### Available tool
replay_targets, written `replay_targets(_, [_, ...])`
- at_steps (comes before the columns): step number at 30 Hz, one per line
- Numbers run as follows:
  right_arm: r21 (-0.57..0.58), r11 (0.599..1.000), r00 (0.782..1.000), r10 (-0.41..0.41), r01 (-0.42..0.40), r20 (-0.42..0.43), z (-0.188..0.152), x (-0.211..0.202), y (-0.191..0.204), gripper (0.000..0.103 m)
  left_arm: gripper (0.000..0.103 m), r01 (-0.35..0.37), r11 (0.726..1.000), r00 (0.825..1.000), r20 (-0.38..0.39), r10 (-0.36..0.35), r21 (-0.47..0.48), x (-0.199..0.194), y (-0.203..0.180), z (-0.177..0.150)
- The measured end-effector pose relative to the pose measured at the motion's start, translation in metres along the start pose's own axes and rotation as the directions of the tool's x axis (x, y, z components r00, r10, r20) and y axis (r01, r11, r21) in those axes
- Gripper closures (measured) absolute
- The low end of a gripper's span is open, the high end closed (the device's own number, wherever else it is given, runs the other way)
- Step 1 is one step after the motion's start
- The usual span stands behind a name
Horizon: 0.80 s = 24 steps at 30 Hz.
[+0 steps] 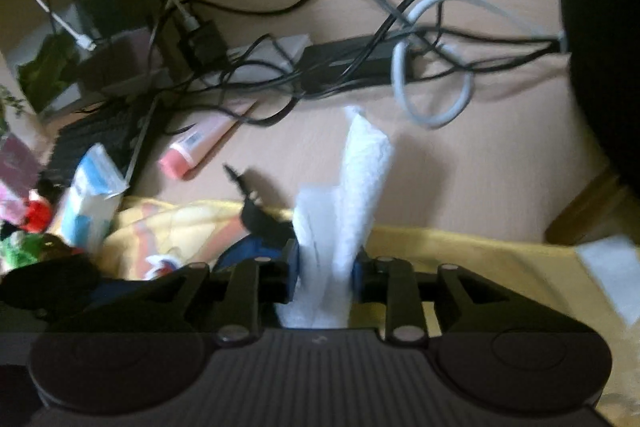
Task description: Organize soft objects
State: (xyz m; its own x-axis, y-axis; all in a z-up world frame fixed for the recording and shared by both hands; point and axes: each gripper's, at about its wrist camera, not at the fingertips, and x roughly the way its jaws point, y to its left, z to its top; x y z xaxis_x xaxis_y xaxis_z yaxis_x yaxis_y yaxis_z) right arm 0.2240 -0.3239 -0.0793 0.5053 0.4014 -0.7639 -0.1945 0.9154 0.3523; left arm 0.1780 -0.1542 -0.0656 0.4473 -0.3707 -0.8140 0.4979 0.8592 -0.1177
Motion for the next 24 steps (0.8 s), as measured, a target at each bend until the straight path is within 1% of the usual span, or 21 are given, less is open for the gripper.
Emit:
replay_targets(1, [-0.001,1.000,1.000,0.011,-0.011,-0.001,-0.001,0.000,0.000,0.079,0.002,0.009,1.000,1.000,0.005,-0.009,0.008,0.001,-0.002,0.000])
replay_targets(2, [-0.005,1.000,1.000,0.015,-0.015,-0.001,-0.002,-0.001,0.000,0.091,0.002,0.018,1.000,1.000,0.011,-0.018,0.017,0.001,-0.004,0.000])
replay_targets(3, [0.004,0.999,0.999,0.032,-0.032,-0.004,-0.002,-0.004,0.000,0.094,0.002,0.030,0.999,0.999,0.020,-0.031,0.026,0.000,-0.006,0.000])
replay_targets(5, [0.039,0.996,0.996,0.083,-0.083,-0.011,-0.002,-0.010,-0.002,0.095,0.002,0.066,0.997,0.997,0.047,-0.068,0.048,-0.006,-0.011,0.003])
replay_targets(7, [0.060,0.990,0.991,0.130,-0.130,-0.007,-0.004,-0.024,-0.001,0.095,0.002,0.115,0.991,0.990,0.074,-0.120,0.071,-0.018,-0.017,0.007])
replay_targets(9, [0.060,0.983,0.985,0.175,-0.174,0.000,-0.009,-0.042,0.003,0.095,0.002,0.179,0.979,0.978,0.091,-0.188,0.102,-0.032,-0.027,0.009])
replay_targets(10, [0.051,0.982,0.983,0.184,-0.184,0.002,-0.013,-0.051,0.005,0.095,0.002,0.199,0.972,0.973,0.092,-0.211,0.125,-0.039,-0.033,0.008])
replay_targets(11, [0.037,0.982,0.982,0.187,-0.187,0.001,-0.017,-0.060,0.007,0.095,0.002,0.204,0.968,0.972,0.088,-0.218,0.148,-0.045,-0.039,0.005])
replay_targets(13, [0.024,0.986,0.986,0.166,-0.166,-0.020,-0.028,-0.069,0.005,0.094,0.002,0.182,0.966,0.977,0.077,-0.199,0.182,-0.053,-0.047,-0.003])
replay_targets(14, [0.022,0.989,0.989,0.147,-0.146,-0.036,-0.034,-0.071,0.002,0.093,0.002,0.151,0.969,0.983,0.077,-0.169,0.193,-0.058,-0.048,-0.008])
replay_targets(15, [0.017,0.993,0.992,0.118,-0.117,-0.049,-0.039,-0.072,-0.001,0.092,0.002,0.109,0.974,0.988,0.086,-0.128,0.198,-0.066,-0.046,-0.013])
replay_targets(16, [0.007,0.997,0.995,0.079,-0.079,-0.060,-0.045,-0.072,-0.003,0.090,0.002,0.048,0.980,0.991,0.111,-0.070,0.193,-0.077,-0.041,-0.015])
replay_targets(17, [-0.001,0.999,0.997,0.053,-0.053,-0.063,-0.049,-0.074,-0.004,0.090,0.001,-0.026,0.984,0.989,0.149,0.000,0.176,-0.090,-0.034,-0.018])
replay_targets(18, [-0.007,0.999,0.997,0.036,-0.036,-0.061,-0.053,-0.076,-0.006,0.090,0.001,-0.119,0.983,0.975,0.206,0.089,0.139,-0.106,-0.025,-0.020])
replay_targets(19, [-0.013,1.000,0.998,0.018,-0.019,-0.059,-0.056,-0.079,-0.007,0.089,0.001,-0.208,0.973,0.950,0.258,0.177,0.098,-0.122,-0.016,-0.023])
replay_targets(20, [-0.015,1.000,0.998,0.012,-0.013,-0.055,-0.058,-0.082,-0.008,0.088,0.000,-0.302,0.952,0.912,0.307,0.273,0.050,-0.137,-0.006,-0.026])
replay_targets(21, [-0.013,1.000,0.999,0.013,-0.014,-0.052,-0.060,-0.083,-0.009,0.087,0.000,-0.401,0.916,0.860,0.347,0.375,0.003,-0.148,0.003,-0.030])
replay_targets(22, [-0.009,1.000,0.999,0.015,-0.015,-0.050,-0.061,-0.085,-0.010,0.087,0.000,-0.492,0.870,0.801,0.373,0.469,-0.037,-0.156,0.012,-0.036])
replay_targets(23, [-0.006,1.000,0.999,0.017,-0.017,-0.048,-0.062,-0.086,-0.011,0.087,0.000,-0.541,0.838,0.765,0.376,0.524,-0.068,-0.158,0.020,-0.040])
replay_targets(24, [-0.007,1.000,0.999,0.014,-0.014,-0.048,-0.063,-0.085,-0.011,0.087,0.000,-0.535,0.841,0.775,0.348,0.527,-0.082,-0.152,0.029,-0.043])
